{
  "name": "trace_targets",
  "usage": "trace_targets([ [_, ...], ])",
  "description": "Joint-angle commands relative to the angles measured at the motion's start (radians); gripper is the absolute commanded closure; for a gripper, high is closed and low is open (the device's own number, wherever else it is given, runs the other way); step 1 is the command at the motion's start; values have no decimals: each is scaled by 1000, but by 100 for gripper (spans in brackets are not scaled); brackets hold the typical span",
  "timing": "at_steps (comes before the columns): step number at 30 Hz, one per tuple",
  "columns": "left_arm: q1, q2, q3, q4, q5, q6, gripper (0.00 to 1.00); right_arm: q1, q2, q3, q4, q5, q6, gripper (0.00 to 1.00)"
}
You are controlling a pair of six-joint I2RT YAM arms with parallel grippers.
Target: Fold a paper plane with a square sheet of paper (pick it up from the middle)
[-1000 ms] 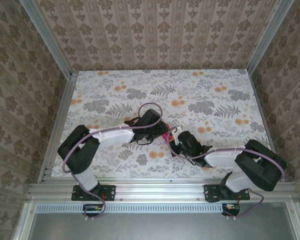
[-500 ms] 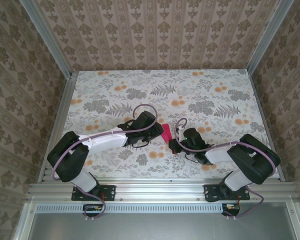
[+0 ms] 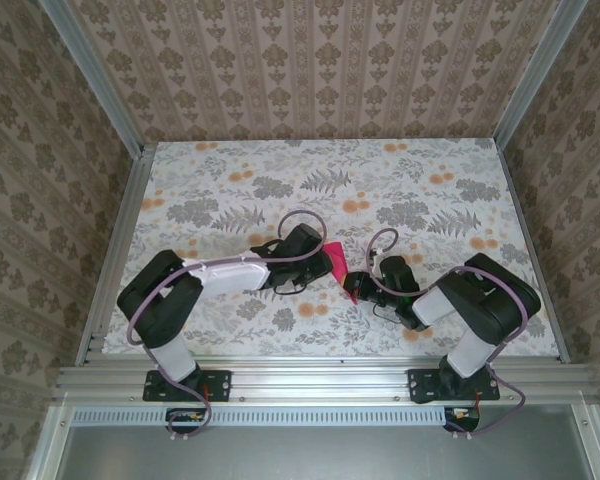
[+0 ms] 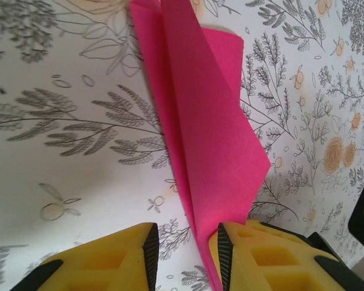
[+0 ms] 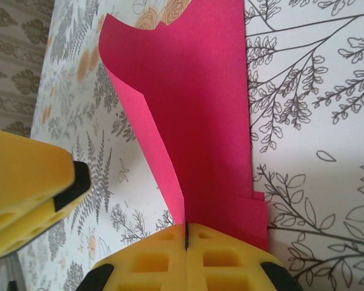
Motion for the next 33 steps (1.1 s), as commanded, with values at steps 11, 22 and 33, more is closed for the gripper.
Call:
trace_targets([
  [11, 8, 97, 116, 58, 33, 36, 71, -36, -65, 13, -178, -86, 22, 100],
  [22, 18, 184, 143, 87, 64, 35, 74, -47, -140, 20, -257, -99, 5, 87],
  [33, 25, 207, 169, 84, 83, 57, 75, -47, -306, 84, -626, -20, -180, 69],
])
